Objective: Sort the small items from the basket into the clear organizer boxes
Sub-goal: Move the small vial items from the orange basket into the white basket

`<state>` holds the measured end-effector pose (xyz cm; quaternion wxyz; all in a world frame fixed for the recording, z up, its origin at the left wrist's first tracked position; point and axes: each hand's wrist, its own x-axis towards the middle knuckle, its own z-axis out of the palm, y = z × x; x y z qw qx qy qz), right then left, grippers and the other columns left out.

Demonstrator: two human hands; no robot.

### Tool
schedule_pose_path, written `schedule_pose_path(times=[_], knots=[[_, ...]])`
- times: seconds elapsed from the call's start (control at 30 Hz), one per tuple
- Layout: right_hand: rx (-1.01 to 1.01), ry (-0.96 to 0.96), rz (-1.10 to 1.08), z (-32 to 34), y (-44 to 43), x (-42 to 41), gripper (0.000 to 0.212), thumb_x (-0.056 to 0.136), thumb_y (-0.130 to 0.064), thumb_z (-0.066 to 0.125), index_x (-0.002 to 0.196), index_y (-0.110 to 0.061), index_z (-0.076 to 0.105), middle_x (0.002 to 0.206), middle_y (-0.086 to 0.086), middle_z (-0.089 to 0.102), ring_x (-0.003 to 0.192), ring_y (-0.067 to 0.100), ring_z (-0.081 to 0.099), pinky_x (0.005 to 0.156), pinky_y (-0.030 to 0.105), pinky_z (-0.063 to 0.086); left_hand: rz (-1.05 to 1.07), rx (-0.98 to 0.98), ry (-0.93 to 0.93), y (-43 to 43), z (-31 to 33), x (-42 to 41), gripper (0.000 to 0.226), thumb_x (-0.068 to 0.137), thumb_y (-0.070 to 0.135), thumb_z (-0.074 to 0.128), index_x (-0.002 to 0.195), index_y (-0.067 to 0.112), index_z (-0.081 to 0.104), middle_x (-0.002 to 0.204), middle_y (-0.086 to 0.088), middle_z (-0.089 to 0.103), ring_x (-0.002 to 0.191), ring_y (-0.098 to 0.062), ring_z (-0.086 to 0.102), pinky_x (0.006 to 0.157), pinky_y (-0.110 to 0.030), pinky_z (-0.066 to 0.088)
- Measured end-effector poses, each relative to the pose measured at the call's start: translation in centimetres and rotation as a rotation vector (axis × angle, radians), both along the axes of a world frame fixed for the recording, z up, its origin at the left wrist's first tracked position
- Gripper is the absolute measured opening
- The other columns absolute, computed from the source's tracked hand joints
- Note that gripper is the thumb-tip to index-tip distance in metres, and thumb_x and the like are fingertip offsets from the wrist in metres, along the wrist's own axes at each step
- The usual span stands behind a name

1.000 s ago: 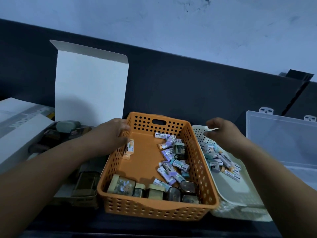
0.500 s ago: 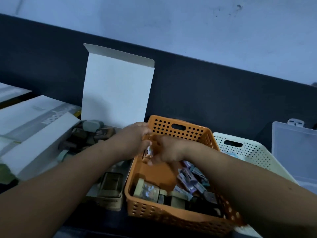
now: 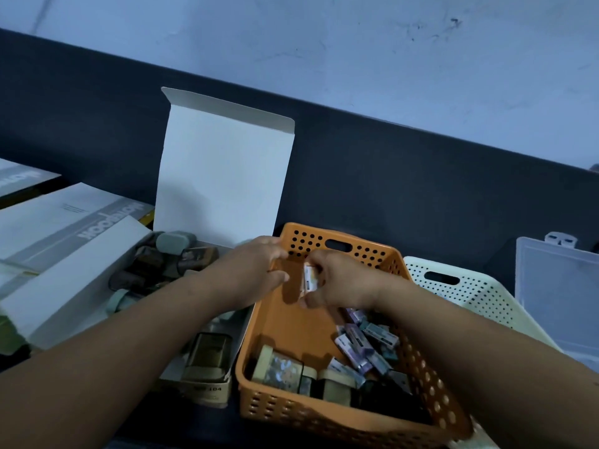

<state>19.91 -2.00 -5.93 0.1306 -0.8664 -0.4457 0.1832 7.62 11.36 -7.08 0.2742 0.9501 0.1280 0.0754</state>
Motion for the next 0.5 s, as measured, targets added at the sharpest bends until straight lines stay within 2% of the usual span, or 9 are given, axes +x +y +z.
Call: schedule_pose_path(times=[0.1, 0.17, 0.37, 0.5], knots=[[0.128, 0.000, -0.071, 2.2, -3.0, 0.0, 0.046, 0.073, -0.032, 0.082, 0.107, -0.029, 0.052, 0.096, -0.008, 0.061, 0.083, 0.006, 0.061, 0.069, 0.022, 0.049, 0.011, 0.003, 0.006, -0.1, 0.2, 0.1, 0.048, 0.095, 0.032, 0.055, 0.140, 0.021, 0.044, 0.155, 0.009, 0.025, 0.135, -0.013, 0.035, 0.106, -0.032, 0.033], [0.209, -0.015, -0.121, 3.3, -5.0, 0.3, 0.046, 0.072, -0.033, 0.082, 0.107, -0.029, 0.053, 0.095, -0.008, 0.062, 0.082, 0.005, 0.061, 0.070, 0.021, 0.049, 0.014, -0.010, 0.008, -0.2, 0.4, 0.2, 0.048, 0.094, 0.031, 0.056, 0.140, 0.022, 0.044, 0.153, 0.010, 0.027, 0.130, -0.013, 0.039, 0.098, -0.029, 0.038], [0.357, -0.040, -0.347, 3.8, -11.5, 2.7, 0.050, 0.069, -0.031, 0.085, 0.108, -0.024, 0.054, 0.097, 0.000, 0.063, 0.089, 0.018, 0.063, 0.079, 0.036, 0.054, 0.010, 0.002, 0.015, -0.5, 0.6, 0.5, 0.048, 0.091, 0.026, 0.059, 0.137, 0.024, 0.048, 0.148, 0.008, 0.034, 0.114, -0.009, 0.046, 0.086, -0.026, 0.041], [0.305, -0.038, -0.491, 1.9, -14.9, 4.5, 0.052, 0.069, -0.035, 0.084, 0.109, -0.023, 0.053, 0.098, 0.003, 0.063, 0.088, 0.019, 0.062, 0.080, 0.039, 0.052, 0.025, 0.022, 0.025, -0.8, 0.7, 0.6, 0.046, 0.092, 0.025, 0.059, 0.136, 0.021, 0.049, 0.148, 0.007, 0.035, 0.107, -0.007, 0.046, 0.082, -0.025, 0.042]])
